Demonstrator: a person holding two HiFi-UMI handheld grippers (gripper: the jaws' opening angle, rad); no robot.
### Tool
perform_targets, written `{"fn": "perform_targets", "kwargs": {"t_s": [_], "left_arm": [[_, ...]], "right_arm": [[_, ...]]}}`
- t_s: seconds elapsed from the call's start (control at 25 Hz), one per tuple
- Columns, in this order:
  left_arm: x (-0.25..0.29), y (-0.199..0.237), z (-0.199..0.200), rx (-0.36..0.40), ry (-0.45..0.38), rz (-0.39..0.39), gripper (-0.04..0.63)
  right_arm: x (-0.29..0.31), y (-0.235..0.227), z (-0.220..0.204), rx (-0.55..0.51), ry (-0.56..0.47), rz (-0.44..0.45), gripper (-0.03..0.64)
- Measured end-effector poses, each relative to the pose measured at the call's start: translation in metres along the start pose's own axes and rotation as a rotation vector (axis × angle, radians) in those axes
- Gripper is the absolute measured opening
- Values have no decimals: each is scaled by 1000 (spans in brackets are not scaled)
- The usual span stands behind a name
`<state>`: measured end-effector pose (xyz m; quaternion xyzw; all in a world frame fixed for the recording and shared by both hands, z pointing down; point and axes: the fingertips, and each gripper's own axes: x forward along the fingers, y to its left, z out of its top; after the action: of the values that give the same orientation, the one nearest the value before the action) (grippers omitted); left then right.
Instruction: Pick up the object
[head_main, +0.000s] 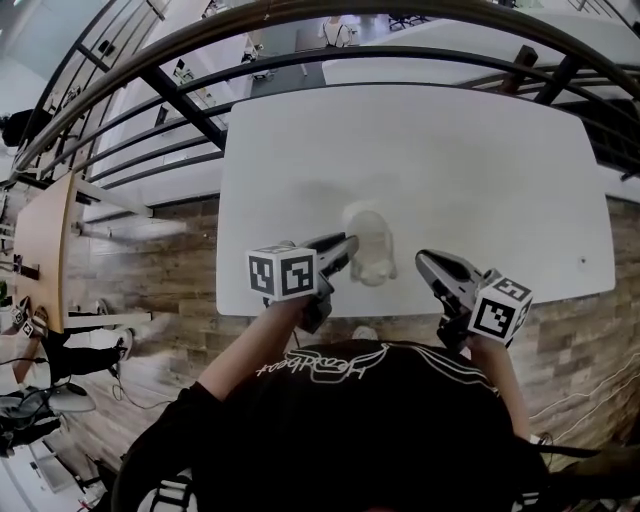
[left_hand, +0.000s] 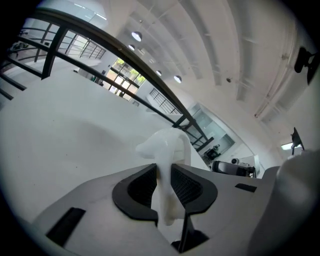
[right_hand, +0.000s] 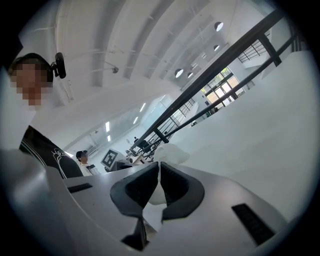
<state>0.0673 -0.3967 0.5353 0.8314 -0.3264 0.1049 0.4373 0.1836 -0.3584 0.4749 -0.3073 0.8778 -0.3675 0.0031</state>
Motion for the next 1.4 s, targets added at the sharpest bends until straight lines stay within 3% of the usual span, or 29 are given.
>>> {"fn": "perform_targets", "kwargs": {"t_s": [0.64,1.0,1.4], "left_arm": [[-83,-82,54,143,-169,-84,95],[-127,-104,54,179,-234,-77,95],[-142,-111,56,176,-262,-74,95]], "right_arm": [[-9,48,29,-131,-90,-15,21],[-30,87,44,-222,-166,-51,21],[-32,100,49,-237,-180,-59,20]]}}
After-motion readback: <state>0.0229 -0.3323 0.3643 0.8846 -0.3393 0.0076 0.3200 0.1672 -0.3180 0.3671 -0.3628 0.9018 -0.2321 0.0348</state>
